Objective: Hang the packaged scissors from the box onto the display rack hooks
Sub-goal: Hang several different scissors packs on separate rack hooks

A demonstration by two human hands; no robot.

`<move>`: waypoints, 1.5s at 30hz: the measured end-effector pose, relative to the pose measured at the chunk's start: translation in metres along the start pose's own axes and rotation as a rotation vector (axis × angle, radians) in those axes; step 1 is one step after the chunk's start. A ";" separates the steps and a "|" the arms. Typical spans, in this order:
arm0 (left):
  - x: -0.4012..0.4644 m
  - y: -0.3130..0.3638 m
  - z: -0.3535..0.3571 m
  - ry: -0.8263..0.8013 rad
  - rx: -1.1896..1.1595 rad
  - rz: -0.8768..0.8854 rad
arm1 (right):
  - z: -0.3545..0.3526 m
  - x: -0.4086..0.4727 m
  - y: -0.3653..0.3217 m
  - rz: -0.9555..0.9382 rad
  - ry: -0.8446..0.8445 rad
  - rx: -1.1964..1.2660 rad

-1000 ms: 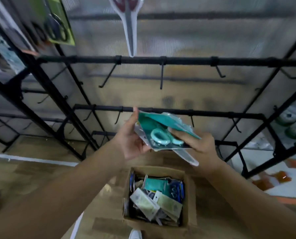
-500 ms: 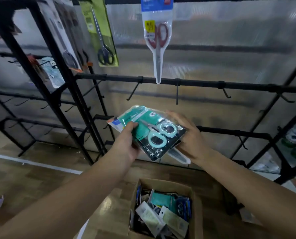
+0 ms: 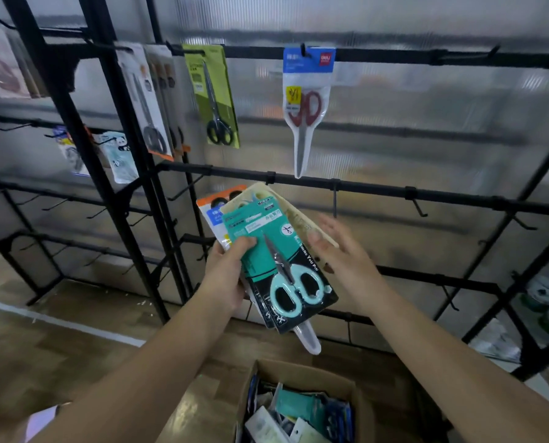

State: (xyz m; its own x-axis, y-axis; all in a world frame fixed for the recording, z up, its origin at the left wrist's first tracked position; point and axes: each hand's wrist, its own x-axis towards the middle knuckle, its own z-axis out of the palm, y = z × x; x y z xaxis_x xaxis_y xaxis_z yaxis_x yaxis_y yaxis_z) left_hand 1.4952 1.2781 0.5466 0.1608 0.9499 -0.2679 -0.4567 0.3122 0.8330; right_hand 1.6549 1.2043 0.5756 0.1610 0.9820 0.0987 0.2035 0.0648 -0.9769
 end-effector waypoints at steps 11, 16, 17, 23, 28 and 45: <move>-0.002 0.024 0.013 -0.114 0.066 0.259 | 0.019 0.018 0.006 -0.018 0.082 0.134; -0.001 0.020 0.028 -0.215 -0.004 0.192 | 0.007 0.014 0.008 -0.001 0.264 0.251; 0.000 0.018 0.032 -0.221 0.017 0.184 | 0.003 0.014 0.010 0.009 0.286 0.266; 0.005 0.008 0.067 -0.222 0.045 0.132 | -0.033 0.005 0.009 0.007 0.476 0.333; 0.010 0.001 0.097 -0.235 0.125 0.182 | -0.068 0.002 0.000 -0.015 0.620 0.252; 0.023 0.006 0.144 -0.227 0.134 0.201 | -0.145 0.029 -0.078 -0.396 0.796 -0.064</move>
State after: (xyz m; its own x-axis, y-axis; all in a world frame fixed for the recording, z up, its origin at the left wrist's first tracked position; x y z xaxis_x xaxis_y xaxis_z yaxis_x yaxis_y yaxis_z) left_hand 1.6223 1.3008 0.6155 0.2767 0.9609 0.0109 -0.3824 0.0997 0.9186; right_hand 1.7837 1.2017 0.6821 0.6862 0.4736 0.5522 0.4360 0.3398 -0.8333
